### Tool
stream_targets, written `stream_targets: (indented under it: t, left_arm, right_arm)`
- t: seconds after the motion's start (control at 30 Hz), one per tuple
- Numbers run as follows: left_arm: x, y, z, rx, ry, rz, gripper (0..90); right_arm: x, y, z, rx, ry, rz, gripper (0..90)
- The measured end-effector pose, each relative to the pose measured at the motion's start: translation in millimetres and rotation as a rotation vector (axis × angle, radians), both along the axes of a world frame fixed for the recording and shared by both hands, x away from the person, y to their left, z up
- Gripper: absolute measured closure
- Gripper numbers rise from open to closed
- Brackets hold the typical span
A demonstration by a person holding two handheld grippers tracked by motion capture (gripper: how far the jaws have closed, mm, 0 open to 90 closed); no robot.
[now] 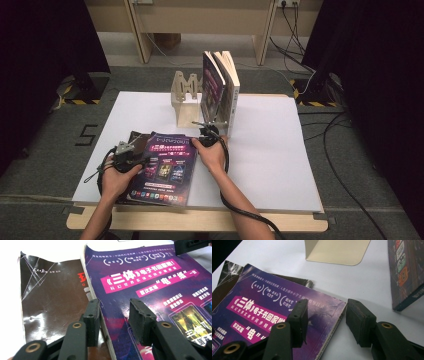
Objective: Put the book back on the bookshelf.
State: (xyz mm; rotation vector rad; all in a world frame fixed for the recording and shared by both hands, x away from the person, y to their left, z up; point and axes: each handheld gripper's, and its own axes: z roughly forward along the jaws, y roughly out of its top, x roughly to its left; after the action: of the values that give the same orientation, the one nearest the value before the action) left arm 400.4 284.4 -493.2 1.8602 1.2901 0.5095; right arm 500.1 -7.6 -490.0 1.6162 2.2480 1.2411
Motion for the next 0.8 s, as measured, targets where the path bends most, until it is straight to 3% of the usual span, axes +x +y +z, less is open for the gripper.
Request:
stream_targets:
  t: [0.27, 0.6, 0.8]
  left_arm:
    - [0.0, 0.5, 0.0, -0.013, 0.011, 0.005, 60.9]
    - [-0.2, -1.1, 0.5, 0.001, 0.009, 0.006, 60.6]
    - [-0.1, -1.7, 0.4, -0.002, 0.013, 0.016, 60.5]
  right_arm:
    - [5.0, 0.7, -1.6, 0.003, -0.018, -0.004, 52.8]
    - [8.6, 2.6, -2.1, 0.014, -0.009, -0.009, 53.3]
    - [9.5, -2.4, -3.4, 0.072, 0.016, -0.023, 55.5]
